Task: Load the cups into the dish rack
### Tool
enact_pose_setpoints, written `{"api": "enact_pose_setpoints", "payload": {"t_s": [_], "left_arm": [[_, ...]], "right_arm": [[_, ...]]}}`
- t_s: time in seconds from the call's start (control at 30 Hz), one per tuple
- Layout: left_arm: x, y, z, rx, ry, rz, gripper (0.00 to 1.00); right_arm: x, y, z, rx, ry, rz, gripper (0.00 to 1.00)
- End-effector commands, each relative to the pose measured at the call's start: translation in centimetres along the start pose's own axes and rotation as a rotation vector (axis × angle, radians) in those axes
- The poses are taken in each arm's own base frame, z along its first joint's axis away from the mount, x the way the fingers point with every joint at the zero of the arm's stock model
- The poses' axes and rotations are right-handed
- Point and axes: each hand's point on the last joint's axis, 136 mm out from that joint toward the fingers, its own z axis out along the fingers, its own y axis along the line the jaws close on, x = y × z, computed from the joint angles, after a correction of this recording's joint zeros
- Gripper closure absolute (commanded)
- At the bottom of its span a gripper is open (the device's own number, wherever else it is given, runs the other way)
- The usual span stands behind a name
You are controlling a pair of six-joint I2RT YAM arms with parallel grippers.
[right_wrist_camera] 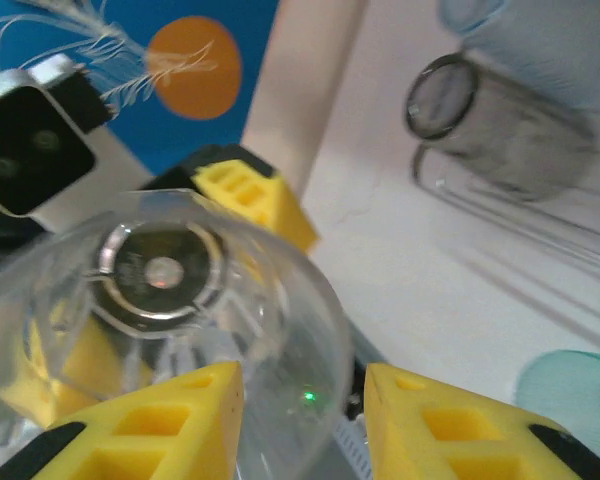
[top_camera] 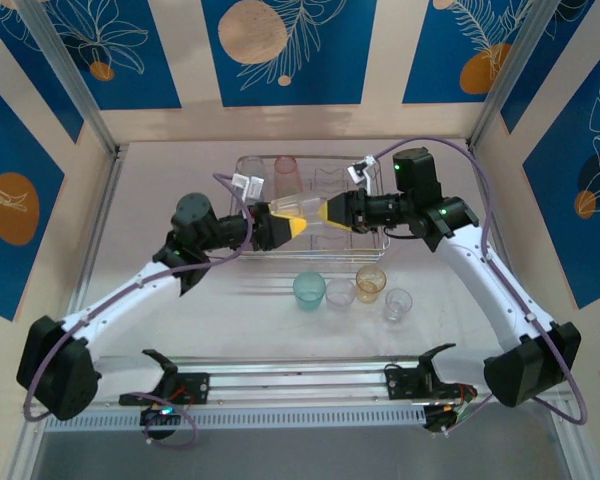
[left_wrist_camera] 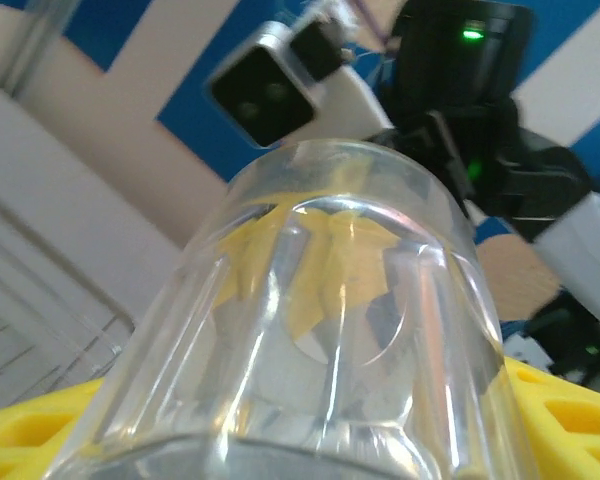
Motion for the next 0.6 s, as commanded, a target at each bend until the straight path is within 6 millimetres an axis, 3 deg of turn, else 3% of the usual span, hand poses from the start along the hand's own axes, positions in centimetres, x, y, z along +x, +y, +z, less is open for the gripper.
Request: {"api": "enact_pose_setpoints", "payload": {"t_s": [0.0,0.07,0.13,0.23,0.33,0.57], "left_arm": [[2.2,4.1,-2.6,-0.364,0.214,0.046,0.75],[2.2,6.3,-3.8,-0.544,0.313,0.049,0.86],[3.5,8.8,-5.3,-0.715,0.468,0.012,0.88],[4.3,10.9,-6.0,-0.859,0.601,-0.005,0.92],[4.4,12.2,-5.2,-0.947,0.660,0.050,0.93],[5.5,14.8,-2.7,-1.112,0.819,0.187,0.92]], "right_arm": [[-0.1,-1.1,-4.3,0.217,-0.142,-0.052,0.62],[-0.1,-1.8,-6.2,0.289,-0.214,-0.068,0.61],[0.1,-2.3,-7.8,0.328,-0.263,-0.078,0.59],[0.5,-3.8,-8.8,0.371,-0.276,-0.051,0.59],[1.0,-5.4,-9.0,0.397,-0.269,-0.012,0.59],[2.1,-6.9,-9.1,0.415,-0.266,0.013,0.59]]}}
